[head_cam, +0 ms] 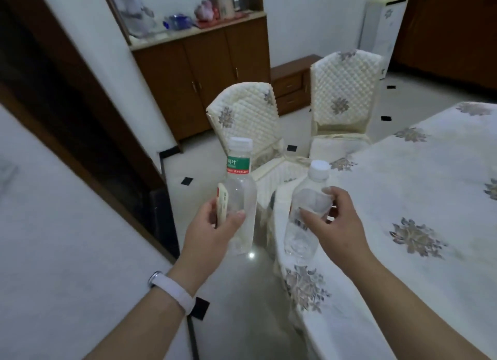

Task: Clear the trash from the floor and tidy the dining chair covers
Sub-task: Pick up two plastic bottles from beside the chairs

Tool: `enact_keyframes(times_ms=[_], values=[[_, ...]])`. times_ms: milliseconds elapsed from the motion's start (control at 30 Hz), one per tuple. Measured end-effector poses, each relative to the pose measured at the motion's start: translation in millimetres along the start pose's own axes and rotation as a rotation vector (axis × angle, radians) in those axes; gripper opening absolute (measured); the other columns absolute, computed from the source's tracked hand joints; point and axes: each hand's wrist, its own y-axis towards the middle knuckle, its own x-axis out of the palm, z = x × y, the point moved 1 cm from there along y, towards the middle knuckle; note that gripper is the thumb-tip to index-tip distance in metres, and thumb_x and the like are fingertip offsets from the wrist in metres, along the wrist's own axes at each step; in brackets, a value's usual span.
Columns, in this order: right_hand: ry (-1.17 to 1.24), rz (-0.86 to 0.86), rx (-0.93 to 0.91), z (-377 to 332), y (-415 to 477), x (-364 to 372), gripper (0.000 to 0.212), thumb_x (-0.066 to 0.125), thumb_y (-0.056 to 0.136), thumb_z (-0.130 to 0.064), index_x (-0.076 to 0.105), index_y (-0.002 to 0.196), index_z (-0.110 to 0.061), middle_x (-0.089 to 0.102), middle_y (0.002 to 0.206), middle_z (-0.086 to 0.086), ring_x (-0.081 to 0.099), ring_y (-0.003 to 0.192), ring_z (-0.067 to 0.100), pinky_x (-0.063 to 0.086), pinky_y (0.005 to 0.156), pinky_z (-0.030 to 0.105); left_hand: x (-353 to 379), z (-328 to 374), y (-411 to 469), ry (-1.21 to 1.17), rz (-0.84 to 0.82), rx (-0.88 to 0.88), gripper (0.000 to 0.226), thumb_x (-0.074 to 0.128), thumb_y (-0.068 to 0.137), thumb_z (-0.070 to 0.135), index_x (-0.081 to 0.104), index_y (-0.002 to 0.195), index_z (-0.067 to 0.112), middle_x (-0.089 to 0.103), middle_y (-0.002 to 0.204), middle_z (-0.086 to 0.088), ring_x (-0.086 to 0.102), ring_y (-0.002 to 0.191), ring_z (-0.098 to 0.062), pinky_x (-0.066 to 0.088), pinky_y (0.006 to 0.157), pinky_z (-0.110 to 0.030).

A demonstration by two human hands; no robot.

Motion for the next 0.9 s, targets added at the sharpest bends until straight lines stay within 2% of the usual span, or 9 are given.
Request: enact_keyframes(times_ms=[67,133,233,333,467,600,800,900], values=[[0.009,-0.026,-0.001,-2.4,21.7,10.0,0.052,0.077,0.079,-0.027,0.046,0.12,-0.034,0.057,0.101,-0.017,0.06,0.081,0.002,0.047,0.065,0.019,-5.8,-0.2,12.6,-0.011,0.001,0.018,0.026,0.073,0.087,0.026,0.059,0.106,0.036,0.069,0.094,0.014,0.065,0.086,0.004,0.05,0.065,-0.009],[0.006,-0.051,0.0,-5.9,40.3,23.7,0.052,0.078,0.078,-0.027,0.046,0.12,-0.034,0.058,0.101,-0.015,0.061,0.082,0.003,0.051,0.071,0.025,-17.5,-3.9,23.4,0.008,0.004,0.018,0.039,0.074,0.084,0.031,0.056,0.118,0.037,0.067,0.1,0.025,0.064,0.094,0.006,0.053,0.071,-0.013],[-0.037,-0.093,-0.017,-10.3,65.9,53.2,0.05,0.078,0.078,-0.028,0.045,0.114,-0.037,0.058,0.099,-0.017,0.061,0.085,0.004,0.053,0.078,0.032,-40.3,-17.7,46.2,0.019,0.023,0.002,0.051,0.074,0.083,0.037,0.054,0.129,0.034,0.067,0.108,0.021,0.065,0.102,-0.001,0.057,0.08,-0.025],[-0.071,-0.131,-0.03,-6.3,89.0,89.5,0.048,0.079,0.077,-0.029,0.045,0.109,-0.042,0.059,0.101,-0.017,0.062,0.089,0.006,0.053,0.08,0.033,-62.8,-40.6,75.9,0.003,0.064,-0.019,0.042,0.073,0.084,0.036,0.058,0.123,0.036,0.069,0.107,0.016,0.066,0.1,-0.004,0.057,0.085,-0.032],[-0.126,-0.128,-0.011,-3.0,121.7,140.9,0.053,0.079,0.075,-0.034,0.046,0.116,-0.039,0.059,0.11,-0.014,0.061,0.096,0.007,0.053,0.085,0.033,-85.0,-69.1,129.4,-0.058,0.049,-0.049,0.035,0.071,0.085,0.033,0.058,0.117,0.039,0.069,0.102,0.019,0.067,0.097,-0.001,0.055,0.08,-0.025],[-0.201,-0.089,-0.017,-16.4,159.7,191.8,0.057,0.079,0.073,-0.037,0.047,0.119,-0.039,0.06,0.112,-0.012,0.061,0.097,0.007,0.053,0.086,0.034,-112.5,-84.8,193.8,-0.12,0.036,-0.057,0.023,0.07,0.088,0.027,0.059,0.107,0.035,0.068,0.088,0.024,0.064,0.084,0.008,0.047,0.063,-0.005],[-0.198,-0.035,-0.071,-66.5,210.4,251.9,0.052,0.078,0.072,-0.038,0.047,0.113,-0.044,0.063,0.104,-0.016,0.064,0.091,0.006,0.056,0.087,0.042,-161.3,-79.5,291.5,-0.188,0.054,-0.021,0.017,0.07,0.089,0.028,0.064,0.104,0.029,0.07,0.092,0.014,0.066,0.082,0.0,0.048,0.063,-0.008],[-0.163,-0.009,-0.096,-82.9,232.6,271.4,0.055,0.077,0.071,-0.041,0.05,0.119,-0.04,0.065,0.103,-0.015,0.065,0.091,0.005,0.056,0.087,0.042,-165.9,-69.2,331.3,-0.229,0.056,0.006,0.018,0.07,0.088,0.031,0.064,0.105,0.028,0.07,0.091,0.01,0.066,0.079,-0.001,0.049,0.06,-0.01]])
